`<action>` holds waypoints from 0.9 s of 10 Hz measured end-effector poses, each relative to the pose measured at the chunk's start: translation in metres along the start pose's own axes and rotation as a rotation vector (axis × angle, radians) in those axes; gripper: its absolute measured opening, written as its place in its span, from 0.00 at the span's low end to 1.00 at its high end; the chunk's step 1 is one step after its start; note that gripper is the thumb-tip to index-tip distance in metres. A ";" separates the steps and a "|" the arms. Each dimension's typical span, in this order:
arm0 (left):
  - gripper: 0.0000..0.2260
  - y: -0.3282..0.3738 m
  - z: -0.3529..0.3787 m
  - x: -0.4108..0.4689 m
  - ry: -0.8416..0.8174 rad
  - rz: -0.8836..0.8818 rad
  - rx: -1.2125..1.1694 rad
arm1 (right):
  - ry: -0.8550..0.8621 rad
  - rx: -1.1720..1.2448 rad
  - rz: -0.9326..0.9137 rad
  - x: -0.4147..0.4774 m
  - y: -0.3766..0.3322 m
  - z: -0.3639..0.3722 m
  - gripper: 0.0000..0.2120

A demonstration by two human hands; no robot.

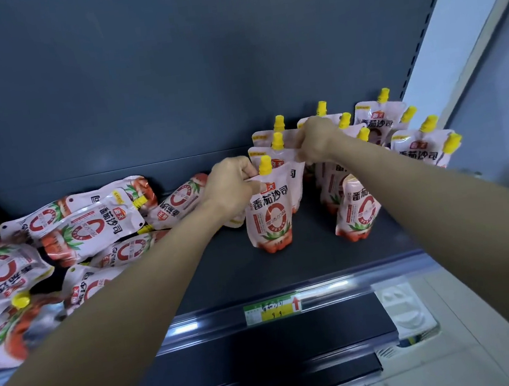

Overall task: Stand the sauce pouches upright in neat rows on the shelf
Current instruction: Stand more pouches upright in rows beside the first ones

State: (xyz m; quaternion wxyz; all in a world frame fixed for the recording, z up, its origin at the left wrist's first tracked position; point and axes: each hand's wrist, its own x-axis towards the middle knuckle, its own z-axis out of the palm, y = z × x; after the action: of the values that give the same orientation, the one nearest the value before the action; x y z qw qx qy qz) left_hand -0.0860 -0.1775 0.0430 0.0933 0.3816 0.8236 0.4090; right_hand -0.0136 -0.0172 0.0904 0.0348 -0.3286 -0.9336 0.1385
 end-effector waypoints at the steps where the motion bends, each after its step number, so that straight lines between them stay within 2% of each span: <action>1: 0.08 0.006 0.011 0.005 -0.019 0.019 0.001 | -0.019 0.080 0.011 -0.001 -0.001 -0.012 0.13; 4: 0.03 0.015 0.011 0.003 -0.125 0.044 -0.133 | 0.167 0.067 -0.149 -0.008 -0.004 -0.027 0.11; 5: 0.06 0.017 -0.016 0.002 -0.079 0.074 -0.135 | 0.196 0.072 -0.235 -0.012 -0.012 -0.031 0.13; 6: 0.11 0.018 -0.048 -0.003 0.036 0.160 0.048 | 0.194 0.007 -0.342 -0.017 -0.028 -0.032 0.17; 7: 0.17 0.017 -0.075 -0.013 0.140 0.287 0.335 | 0.241 -0.093 -0.460 -0.022 -0.049 -0.030 0.20; 9: 0.22 0.020 -0.116 -0.037 0.355 0.421 0.791 | 0.394 -0.228 -0.634 -0.040 -0.095 -0.025 0.28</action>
State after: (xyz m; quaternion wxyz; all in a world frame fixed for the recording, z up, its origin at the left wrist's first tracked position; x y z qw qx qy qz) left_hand -0.1034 -0.2665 0.1272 -0.2860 0.4706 0.8240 0.1329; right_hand -0.0355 -0.1070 0.1424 0.2176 -0.0459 -0.9737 -0.0496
